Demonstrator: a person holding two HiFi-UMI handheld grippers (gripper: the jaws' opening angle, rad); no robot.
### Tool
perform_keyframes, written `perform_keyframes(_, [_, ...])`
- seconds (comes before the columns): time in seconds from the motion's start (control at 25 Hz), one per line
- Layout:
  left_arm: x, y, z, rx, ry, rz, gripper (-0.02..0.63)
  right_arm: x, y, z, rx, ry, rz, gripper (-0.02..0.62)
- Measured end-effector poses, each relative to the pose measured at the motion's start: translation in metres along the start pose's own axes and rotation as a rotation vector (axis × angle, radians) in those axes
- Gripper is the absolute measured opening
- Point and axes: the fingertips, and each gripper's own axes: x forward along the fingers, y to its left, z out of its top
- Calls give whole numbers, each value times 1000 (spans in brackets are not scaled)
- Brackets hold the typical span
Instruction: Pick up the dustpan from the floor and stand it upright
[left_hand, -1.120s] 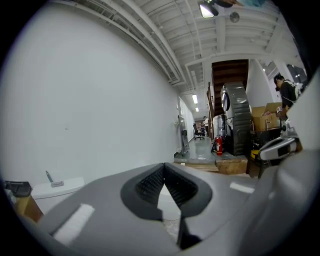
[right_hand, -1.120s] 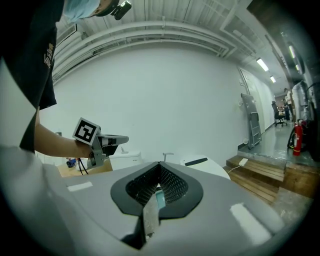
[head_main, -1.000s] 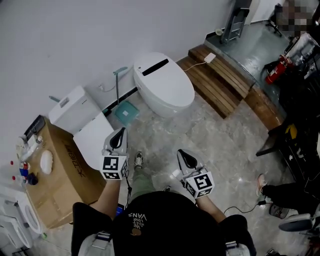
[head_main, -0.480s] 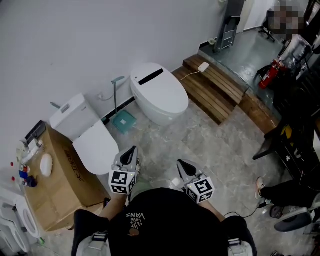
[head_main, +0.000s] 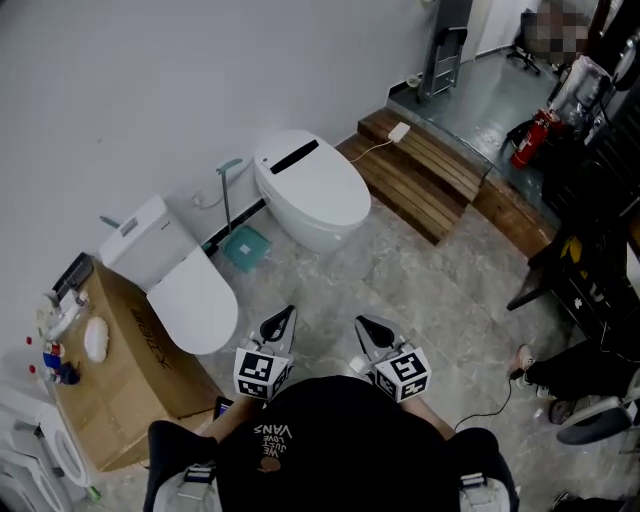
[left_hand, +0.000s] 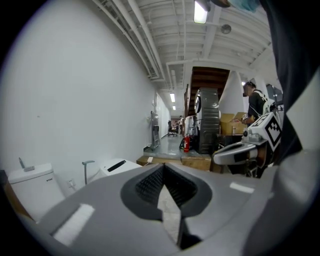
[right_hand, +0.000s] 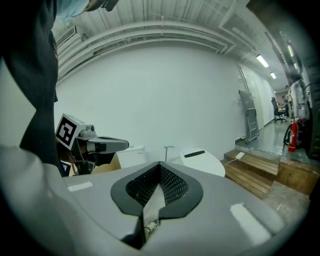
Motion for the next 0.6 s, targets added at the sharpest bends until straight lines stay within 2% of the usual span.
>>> perform_keyframes(0.16, [7,-16,-5,-3,11,-45,52,-5,1,3,-3,-17,-12,2])
perform_keyframes(0.6, [16,-26,-8,-23,19,-68,52,-21,-2,-3,20,-14,-44,2])
